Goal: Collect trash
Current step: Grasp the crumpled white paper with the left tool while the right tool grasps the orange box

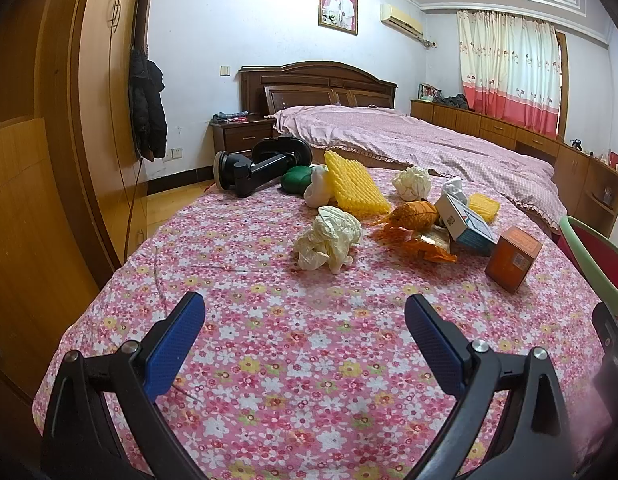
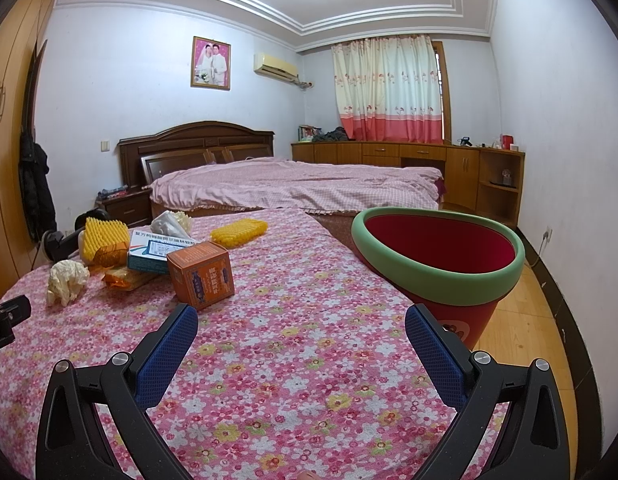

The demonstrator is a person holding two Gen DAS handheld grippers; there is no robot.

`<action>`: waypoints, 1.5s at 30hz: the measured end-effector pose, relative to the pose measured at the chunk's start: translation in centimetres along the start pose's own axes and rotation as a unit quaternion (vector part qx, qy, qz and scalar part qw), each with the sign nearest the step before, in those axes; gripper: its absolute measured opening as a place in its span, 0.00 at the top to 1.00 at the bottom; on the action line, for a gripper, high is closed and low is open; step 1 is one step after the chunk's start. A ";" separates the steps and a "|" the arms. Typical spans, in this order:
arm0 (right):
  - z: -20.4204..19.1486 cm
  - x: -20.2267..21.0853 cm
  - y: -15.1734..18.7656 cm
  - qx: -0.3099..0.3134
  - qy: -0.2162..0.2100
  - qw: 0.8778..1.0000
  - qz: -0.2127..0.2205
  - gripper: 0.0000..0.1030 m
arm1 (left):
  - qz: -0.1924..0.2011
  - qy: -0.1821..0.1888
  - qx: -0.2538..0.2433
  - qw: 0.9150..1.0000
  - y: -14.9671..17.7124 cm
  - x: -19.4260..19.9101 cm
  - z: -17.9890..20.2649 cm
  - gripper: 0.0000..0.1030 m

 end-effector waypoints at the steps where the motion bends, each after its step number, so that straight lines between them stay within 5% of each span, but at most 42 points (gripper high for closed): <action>1: 0.0 0.0 0.0 0.000 0.000 1.000 0.000 0.00 | 0.000 0.000 0.000 1.000 0.0 0.0 0.0 0.03; 8: 0.2 -0.8 0.1 -0.008 -0.016 1.000 -0.025 0.00 | -0.015 0.012 0.001 1.000 -0.1 -0.3 -0.3 0.03; 13: 0.6 -1.3 -0.4 -0.016 -0.039 0.997 -0.060 0.00 | -0.061 0.031 0.017 0.998 -0.2 -1.5 -1.1 0.03; 22: -0.4 -2.9 -3.3 -0.029 -0.101 0.988 -0.109 0.00 | -0.094 0.038 -0.002 0.995 -3.6 -3.3 -1.0 0.04; 32: -3.3 -8.3 -5.2 -0.022 -0.159 0.970 -0.181 0.00 | -0.150 0.070 -0.026 0.986 -5.7 -8.3 0.3 0.17; 36: -4.8 -10.2 -5.3 0.001 -0.151 0.968 -0.199 0.00 | -0.178 0.089 -0.016 0.980 -5.4 -10.6 0.7 0.28; 45: -5.8 -13.1 -4.9 0.006 -0.139 0.963 -0.232 0.00 | -0.208 0.079 -0.022 0.975 -4.3 -13.2 0.6 0.36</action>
Point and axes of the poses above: each gripper's, at about its wrist camera, not at the fingertips, and x roughly against the way its jaws point, z to its right, y to its underside, the point moved 2 cm from there along -x, roughly the way its jaws point, and after that the axes turned 6 degrees about x, right-handed, at the moved point
